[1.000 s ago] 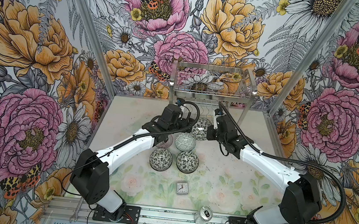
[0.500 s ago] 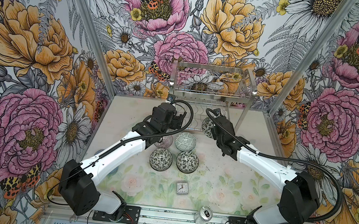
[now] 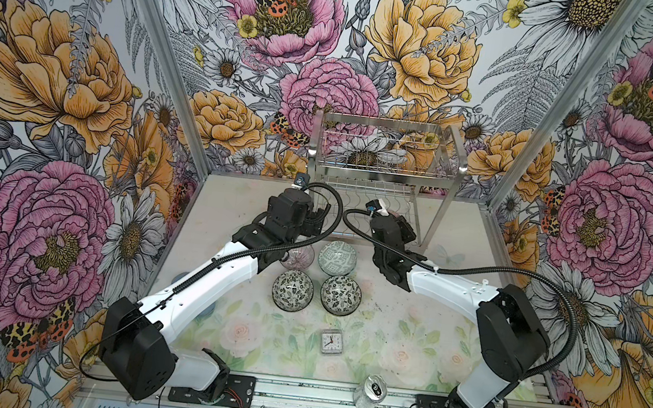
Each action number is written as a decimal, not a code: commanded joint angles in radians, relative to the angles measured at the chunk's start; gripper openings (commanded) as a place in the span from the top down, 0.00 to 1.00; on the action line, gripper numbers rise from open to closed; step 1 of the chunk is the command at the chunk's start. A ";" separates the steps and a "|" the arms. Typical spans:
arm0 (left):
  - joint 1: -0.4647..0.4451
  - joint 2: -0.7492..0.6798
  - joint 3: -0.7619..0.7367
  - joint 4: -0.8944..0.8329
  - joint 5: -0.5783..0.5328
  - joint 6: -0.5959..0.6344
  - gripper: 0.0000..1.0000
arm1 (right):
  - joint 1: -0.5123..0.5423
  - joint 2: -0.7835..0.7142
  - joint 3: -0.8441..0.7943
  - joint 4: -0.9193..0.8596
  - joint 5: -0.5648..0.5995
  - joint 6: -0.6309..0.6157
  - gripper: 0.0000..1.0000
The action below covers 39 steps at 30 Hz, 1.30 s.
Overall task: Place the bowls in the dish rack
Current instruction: 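Grasp the leaf-pattern bowl rim with the right gripper and open the left gripper, then carry the leaf-pattern bowl with the right gripper into the dish rack slots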
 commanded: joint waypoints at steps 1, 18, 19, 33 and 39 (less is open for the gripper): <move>0.015 -0.036 -0.014 -0.002 -0.015 -0.002 0.01 | 0.005 0.040 0.009 0.182 0.050 -0.133 1.00; 0.026 -0.035 -0.021 0.000 0.012 -0.012 0.01 | -0.030 0.270 0.160 0.346 0.042 -0.352 1.00; 0.027 -0.036 -0.021 0.000 0.013 -0.012 0.01 | -0.033 0.278 0.166 0.346 0.041 -0.355 1.00; 0.041 -0.025 -0.020 0.009 0.034 -0.014 0.01 | -0.094 0.387 0.289 0.372 0.044 -0.403 1.00; 0.043 -0.025 -0.025 0.009 0.036 -0.014 0.01 | -0.127 0.488 0.393 0.438 0.091 -0.490 1.00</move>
